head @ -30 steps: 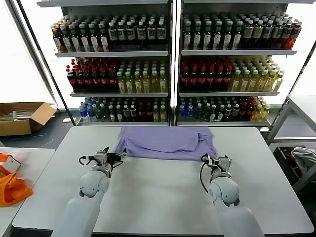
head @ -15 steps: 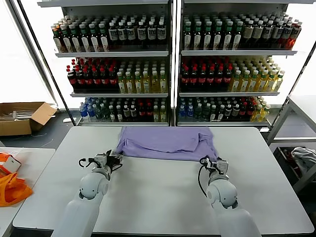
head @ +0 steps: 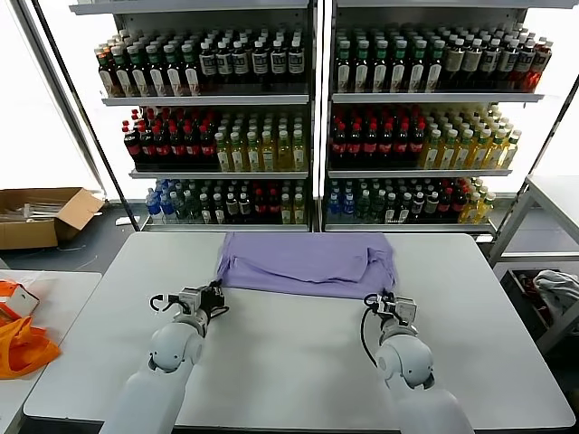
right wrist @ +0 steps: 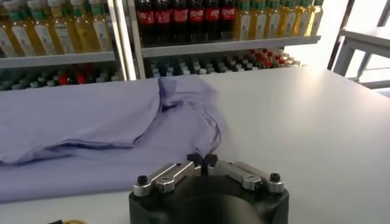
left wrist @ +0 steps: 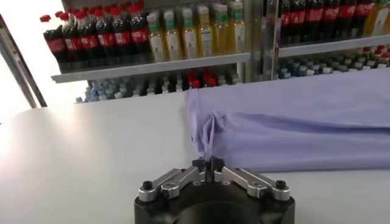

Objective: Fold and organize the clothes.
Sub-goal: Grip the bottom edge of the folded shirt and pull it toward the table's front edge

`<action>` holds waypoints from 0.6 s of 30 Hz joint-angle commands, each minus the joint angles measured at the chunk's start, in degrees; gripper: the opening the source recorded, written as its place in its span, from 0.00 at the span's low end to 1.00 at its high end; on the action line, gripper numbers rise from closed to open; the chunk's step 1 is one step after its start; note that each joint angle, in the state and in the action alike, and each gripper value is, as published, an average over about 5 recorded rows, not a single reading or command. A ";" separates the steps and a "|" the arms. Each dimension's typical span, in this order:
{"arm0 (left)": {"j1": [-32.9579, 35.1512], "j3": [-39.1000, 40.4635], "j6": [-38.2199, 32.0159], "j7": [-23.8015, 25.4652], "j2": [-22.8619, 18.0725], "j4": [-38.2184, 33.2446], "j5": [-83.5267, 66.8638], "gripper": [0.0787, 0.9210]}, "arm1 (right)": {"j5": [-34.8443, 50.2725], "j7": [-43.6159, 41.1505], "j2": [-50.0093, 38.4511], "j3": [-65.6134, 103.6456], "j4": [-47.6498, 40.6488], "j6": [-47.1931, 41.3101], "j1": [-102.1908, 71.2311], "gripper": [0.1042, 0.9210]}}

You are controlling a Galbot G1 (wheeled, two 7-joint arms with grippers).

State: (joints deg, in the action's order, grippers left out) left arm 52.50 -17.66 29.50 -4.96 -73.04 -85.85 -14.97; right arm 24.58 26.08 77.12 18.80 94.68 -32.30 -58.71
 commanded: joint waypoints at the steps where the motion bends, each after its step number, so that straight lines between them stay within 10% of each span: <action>1: 1.67 -0.31 -0.46 0.15 0.17 -3.99 1.58 0.01 | -0.12 0.13 -0.17 0.00 3.08 -0.18 -2.24 0.02; 18: 16.84 -1.62 2.66 -1.63 4.48 -28.15 -0.39 0.01 | -9.41 1.95 -0.81 -0.74 22.93 -0.86 -12.48 0.02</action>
State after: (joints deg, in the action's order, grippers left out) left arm 60.19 -18.47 30.85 -6.21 -70.65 -100.17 -14.03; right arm 19.87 27.52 76.40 18.13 108.58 -33.37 -66.20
